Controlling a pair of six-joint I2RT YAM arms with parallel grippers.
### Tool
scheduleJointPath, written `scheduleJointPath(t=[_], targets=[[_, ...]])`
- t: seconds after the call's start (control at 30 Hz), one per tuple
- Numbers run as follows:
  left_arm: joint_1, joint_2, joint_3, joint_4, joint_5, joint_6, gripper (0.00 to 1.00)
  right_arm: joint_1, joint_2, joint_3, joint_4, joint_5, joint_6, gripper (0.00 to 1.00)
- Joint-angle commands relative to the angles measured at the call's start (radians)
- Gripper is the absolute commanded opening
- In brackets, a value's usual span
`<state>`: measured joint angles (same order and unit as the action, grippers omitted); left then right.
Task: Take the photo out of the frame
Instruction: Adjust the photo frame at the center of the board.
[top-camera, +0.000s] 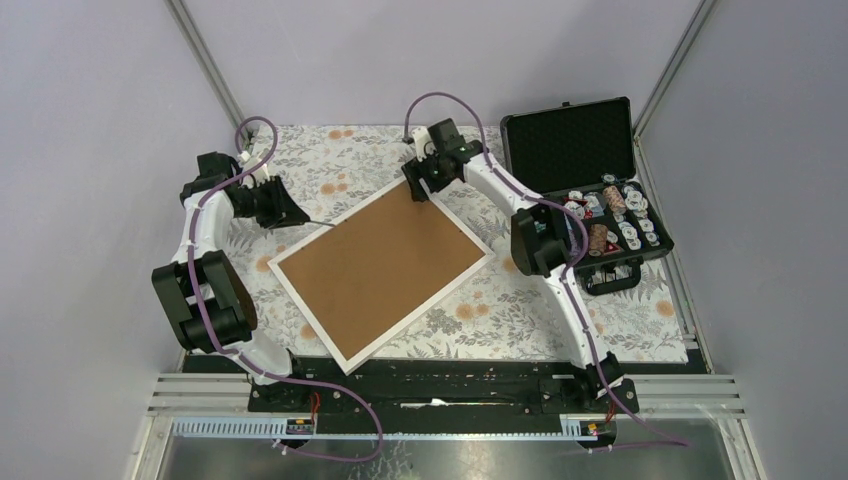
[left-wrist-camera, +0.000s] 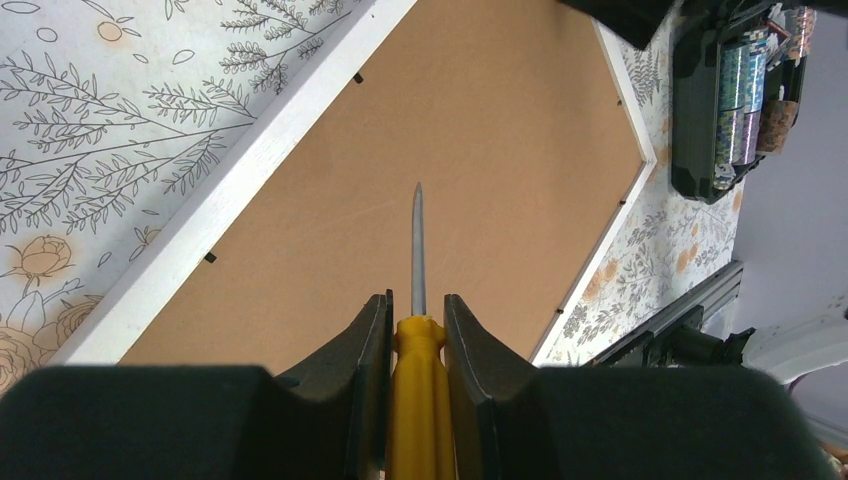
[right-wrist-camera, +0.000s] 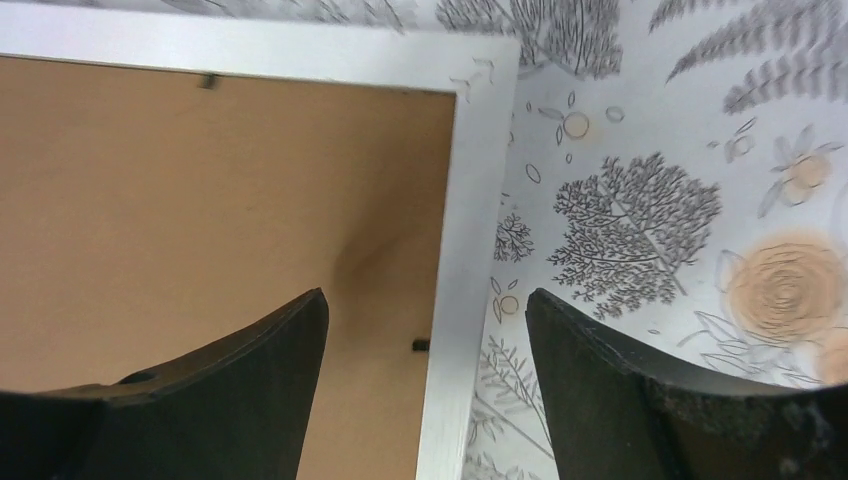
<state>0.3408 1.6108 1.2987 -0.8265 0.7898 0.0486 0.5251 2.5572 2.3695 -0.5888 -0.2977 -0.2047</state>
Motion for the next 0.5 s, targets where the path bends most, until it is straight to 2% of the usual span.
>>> scheduleJointPath(t=[0.0, 0.1, 0.17, 0.23, 0.37, 0.47], targets=[[0.008, -0.043, 0.014, 0.035, 0.037, -0.019, 0.00, 0.011, 0.072, 0.068, 0.041, 0.112, 0.066, 0.77], [0.009, -0.040, 0.019, 0.035, 0.041, -0.025, 0.00, 0.012, 0.098, 0.073, 0.046, 0.167, 0.104, 0.67], [0.008, -0.037, 0.025, 0.036, 0.045, -0.027, 0.00, 0.008, 0.108, 0.068, 0.045, 0.197, 0.136, 0.54], [0.008, -0.035, 0.028, 0.042, 0.050, -0.036, 0.00, -0.005, 0.119, 0.064, 0.030, 0.206, 0.181, 0.45], [0.007, -0.031, 0.032, 0.050, 0.057, -0.046, 0.00, -0.057, 0.155, 0.075, -0.044, 0.212, 0.289, 0.34], [0.007, -0.025, 0.035, 0.050, 0.058, -0.047, 0.00, -0.100, 0.121, -0.010, -0.055, 0.237, 0.294, 0.26]])
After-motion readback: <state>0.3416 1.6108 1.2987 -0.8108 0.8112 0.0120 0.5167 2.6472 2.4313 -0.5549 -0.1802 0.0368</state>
